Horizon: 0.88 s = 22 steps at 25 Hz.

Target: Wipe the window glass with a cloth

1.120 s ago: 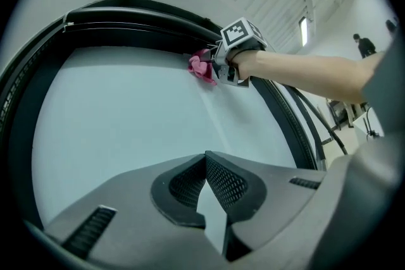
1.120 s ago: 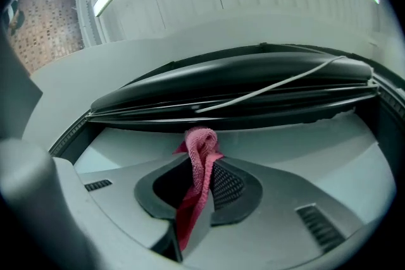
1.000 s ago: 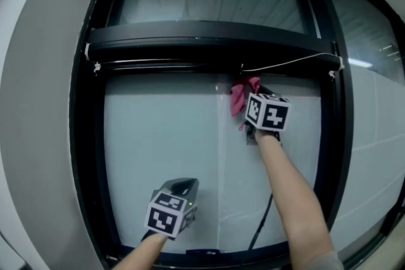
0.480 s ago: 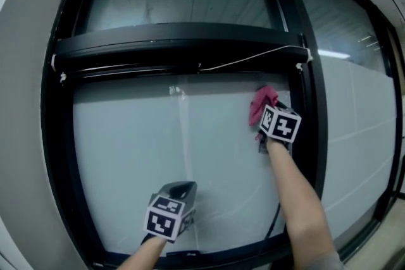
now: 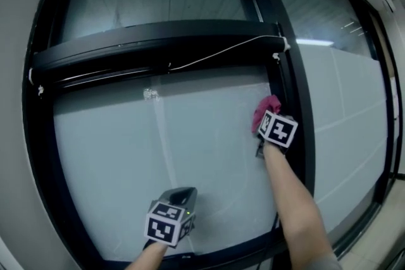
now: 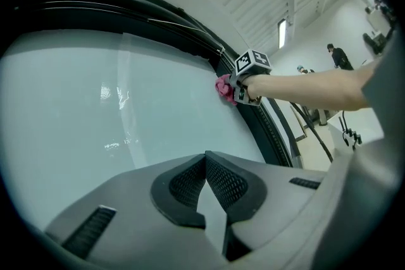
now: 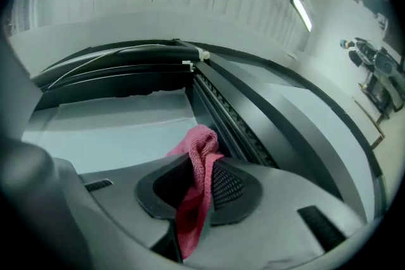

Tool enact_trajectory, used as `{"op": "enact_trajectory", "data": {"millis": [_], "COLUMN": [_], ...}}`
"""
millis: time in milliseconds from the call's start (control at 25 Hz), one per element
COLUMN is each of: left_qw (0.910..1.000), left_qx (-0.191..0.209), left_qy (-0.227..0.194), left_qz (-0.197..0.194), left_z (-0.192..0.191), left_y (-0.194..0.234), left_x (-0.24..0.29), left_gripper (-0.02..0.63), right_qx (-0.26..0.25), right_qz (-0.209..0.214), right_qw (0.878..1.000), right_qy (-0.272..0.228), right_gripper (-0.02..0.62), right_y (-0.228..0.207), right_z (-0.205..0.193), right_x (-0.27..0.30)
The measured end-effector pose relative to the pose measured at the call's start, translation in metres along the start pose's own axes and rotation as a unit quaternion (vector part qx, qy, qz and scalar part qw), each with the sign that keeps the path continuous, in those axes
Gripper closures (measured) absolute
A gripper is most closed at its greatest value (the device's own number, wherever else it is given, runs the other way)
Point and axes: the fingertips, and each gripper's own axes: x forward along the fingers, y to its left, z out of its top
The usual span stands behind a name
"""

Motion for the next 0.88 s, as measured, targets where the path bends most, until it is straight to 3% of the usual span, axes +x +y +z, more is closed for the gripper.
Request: {"op": "enact_trajectory", "data": {"millis": [400,560,880], "left_qw": [0.9998,0.9994,0.9975], "left_qx": [-0.008,-0.014,-0.021], "left_qy": [-0.013,-0.020,-0.025], "left_qz": [0.010,0.026,0.063], "left_z": [0.006,0.010,0.011], "left_y": [0.021,0.038,0.065], "left_x": [-0.004,-0.011,-0.034], "left_gripper": [0.600,0.600,0.598], "right_qx": [-0.049,-0.097,-0.164], "right_qz": [0.006,0.042,0.145], "right_qw": [0.998,0.993,0.973], "right_qy": [-0.043,-0.051,-0.073], "right_gripper": [0.540,0.540,0.541], "right_y": [0.025,0.054,0.155], "right_z": [0.068,0.089,0.089], "right_x": [0.028,0.034,0.010]}}
